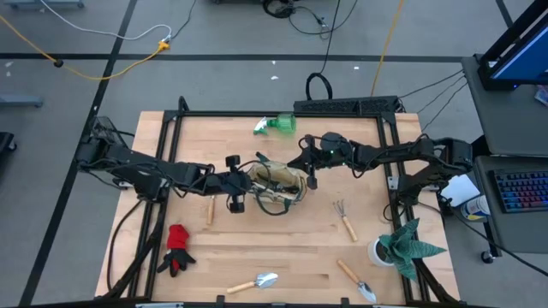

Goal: Pick & Place Garden tools in Gardening bag
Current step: Adjust the brown gardening bag

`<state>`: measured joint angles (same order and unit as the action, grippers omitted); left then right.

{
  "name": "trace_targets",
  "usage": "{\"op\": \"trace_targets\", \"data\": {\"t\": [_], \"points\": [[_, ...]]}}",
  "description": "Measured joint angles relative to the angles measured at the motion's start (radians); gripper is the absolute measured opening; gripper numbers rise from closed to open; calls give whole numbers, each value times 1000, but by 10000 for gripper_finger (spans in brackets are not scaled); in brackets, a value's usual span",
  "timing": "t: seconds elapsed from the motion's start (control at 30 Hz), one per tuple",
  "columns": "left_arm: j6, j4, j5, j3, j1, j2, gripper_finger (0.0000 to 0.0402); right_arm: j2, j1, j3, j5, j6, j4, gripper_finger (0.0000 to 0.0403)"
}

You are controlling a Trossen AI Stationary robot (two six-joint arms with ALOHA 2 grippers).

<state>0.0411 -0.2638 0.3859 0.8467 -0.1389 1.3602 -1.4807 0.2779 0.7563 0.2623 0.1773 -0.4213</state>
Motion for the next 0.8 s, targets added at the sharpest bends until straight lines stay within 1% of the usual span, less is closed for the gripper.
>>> {"op": "trace_targets", "data": {"t": [0.07,0.17,0.27,0.33,0.53,0.7,0.8], "points": [[-10,-1,-6,0,12,0,26,0,0,0,0,37,0,16],[-13,-1,-41,0,22,0,26,0,0,0,-7,39,1,17],[14,-1,-99,0,10,0,26,0,0,1,-59,11,15,11],[31,-1,-115,0,-4,0,26,0,3,1,-84,-2,24,5],[40,-6,-102,0,-33,0,26,1,9,2,-104,-18,60,9],[39,-41,-40,0,-40,0,26,1,9,2,-105,-33,59,17],[35,-40,-29,0,-34,0,26,1,9,2,-105,-34,46,25]]}}
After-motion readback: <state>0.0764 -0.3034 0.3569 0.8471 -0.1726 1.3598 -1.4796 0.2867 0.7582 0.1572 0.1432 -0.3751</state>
